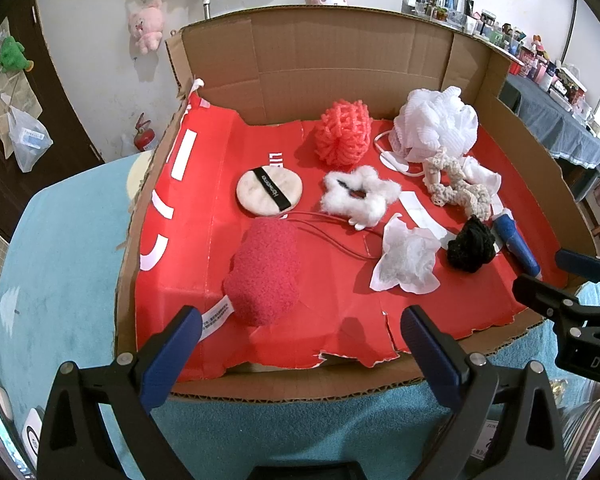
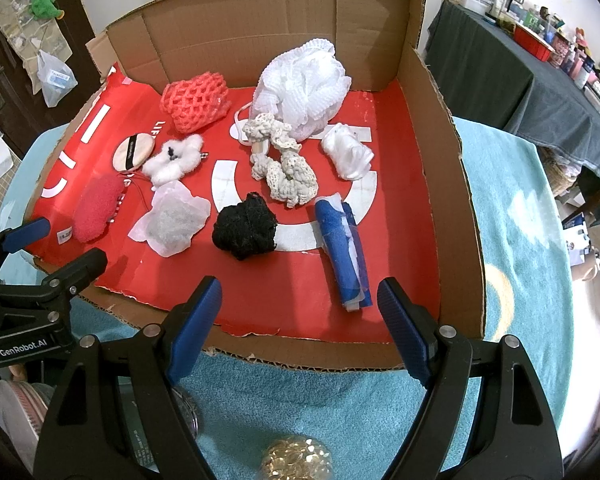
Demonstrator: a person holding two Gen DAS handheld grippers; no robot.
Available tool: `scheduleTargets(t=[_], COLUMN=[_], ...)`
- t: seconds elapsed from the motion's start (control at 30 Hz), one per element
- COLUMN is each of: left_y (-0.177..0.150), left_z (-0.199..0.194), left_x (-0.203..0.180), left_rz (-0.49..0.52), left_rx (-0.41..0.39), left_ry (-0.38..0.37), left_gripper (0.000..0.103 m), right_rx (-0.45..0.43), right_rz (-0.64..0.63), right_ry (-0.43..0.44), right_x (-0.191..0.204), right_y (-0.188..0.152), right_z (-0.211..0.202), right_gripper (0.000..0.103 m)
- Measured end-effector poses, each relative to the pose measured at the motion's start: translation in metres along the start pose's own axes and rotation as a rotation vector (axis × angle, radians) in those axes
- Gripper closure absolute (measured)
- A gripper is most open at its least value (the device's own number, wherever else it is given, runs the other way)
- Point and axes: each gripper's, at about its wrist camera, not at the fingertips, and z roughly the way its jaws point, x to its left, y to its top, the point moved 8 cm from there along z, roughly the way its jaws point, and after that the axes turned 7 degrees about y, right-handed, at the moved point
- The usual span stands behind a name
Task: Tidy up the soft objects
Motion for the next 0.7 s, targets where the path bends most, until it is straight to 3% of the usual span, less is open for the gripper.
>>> scheduleTargets(t=[0.17, 0.27, 0.43, 0.7], left_y=[0.002, 0.012, 0.016, -0.023], left_z=[-0.008, -0.032, -0.078, -0.167], left_x=[0.003, 0.022, 0.049, 0.054], left_rz=[0.004, -0.032, -0.094, -0.121], left_rx=[-0.019, -0.102, -0.185, -0.379], left_ry=[-0.015, 0.021, 0.004, -0.076], left_gripper=[0.002, 0.002, 0.002, 0.000], right_rx=[-0.008, -0.049, -0.145, -0.302], right_rz=[0.008, 0.036, 0.022, -0.048], right_ry=[0.022, 0.033, -0.009, -0.004], right_x=[0.000, -0.006, -0.010, 0.020], right_y=[0.001, 0.008, 0.017, -0.025], right_z=[-0.003, -0.019, -0.065, -0.138], right_gripper=[0.023, 0.023, 0.023, 0.023])
